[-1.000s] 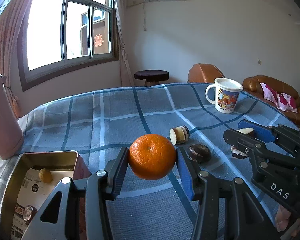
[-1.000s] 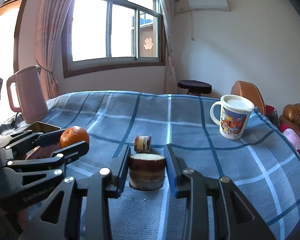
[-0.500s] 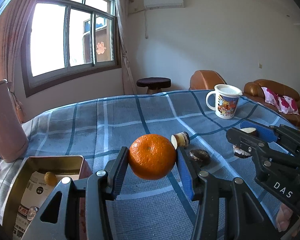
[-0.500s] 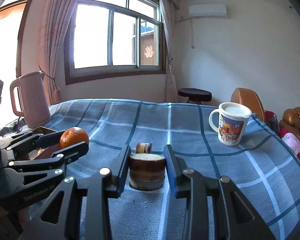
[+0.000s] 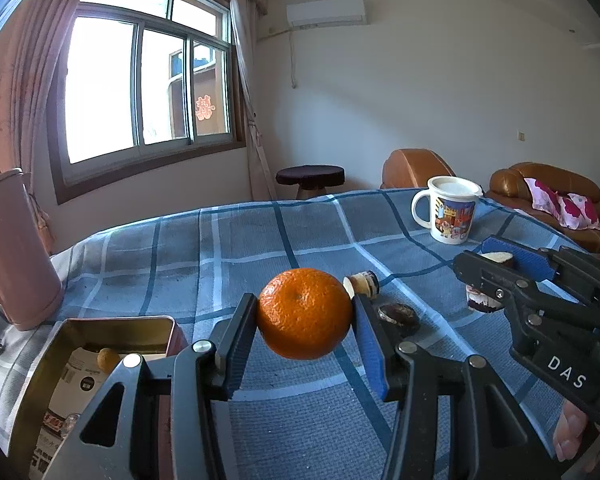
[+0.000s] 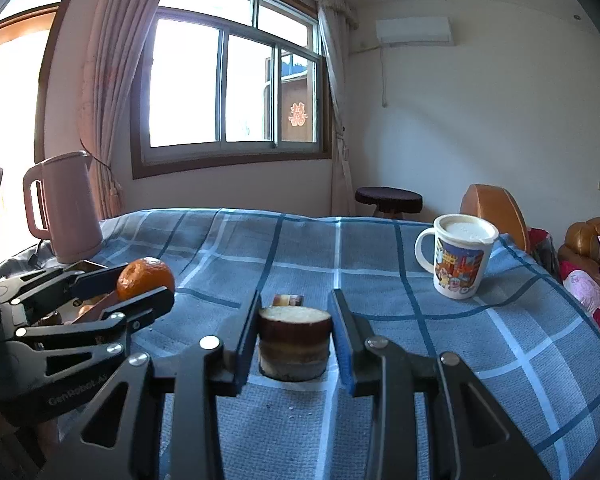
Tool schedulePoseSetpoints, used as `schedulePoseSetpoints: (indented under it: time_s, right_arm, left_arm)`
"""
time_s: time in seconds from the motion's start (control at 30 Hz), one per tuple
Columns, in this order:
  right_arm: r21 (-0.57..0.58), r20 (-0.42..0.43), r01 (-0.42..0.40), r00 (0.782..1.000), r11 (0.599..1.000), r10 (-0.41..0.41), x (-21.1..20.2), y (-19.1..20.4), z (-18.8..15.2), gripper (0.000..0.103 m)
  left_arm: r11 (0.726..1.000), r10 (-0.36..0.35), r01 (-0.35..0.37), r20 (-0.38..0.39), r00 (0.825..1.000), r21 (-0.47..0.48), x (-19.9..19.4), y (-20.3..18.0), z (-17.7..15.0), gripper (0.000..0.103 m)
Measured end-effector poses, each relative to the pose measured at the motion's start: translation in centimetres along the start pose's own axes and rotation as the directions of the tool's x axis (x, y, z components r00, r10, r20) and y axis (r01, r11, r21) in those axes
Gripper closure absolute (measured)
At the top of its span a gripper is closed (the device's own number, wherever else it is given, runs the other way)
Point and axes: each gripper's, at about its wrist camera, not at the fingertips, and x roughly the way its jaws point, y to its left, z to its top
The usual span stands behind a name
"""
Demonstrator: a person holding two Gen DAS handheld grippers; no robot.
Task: Organize fruits
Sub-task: 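Carry the orange and cake slice toward the tin box with both grippers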
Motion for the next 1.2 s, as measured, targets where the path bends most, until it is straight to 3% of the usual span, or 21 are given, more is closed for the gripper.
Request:
schedulePoseSetpoints:
  time_s: [1.2]
  right_arm:
    - [0.003,0.076,-0.009,0.997,1.000,0.009,-1.6,0.0,0.2,0.066]
  left_arm:
    - [0.999,0.041,-0.040,0.105,0.994,-0.003,-2.5,-0.1,-0.3,0.053]
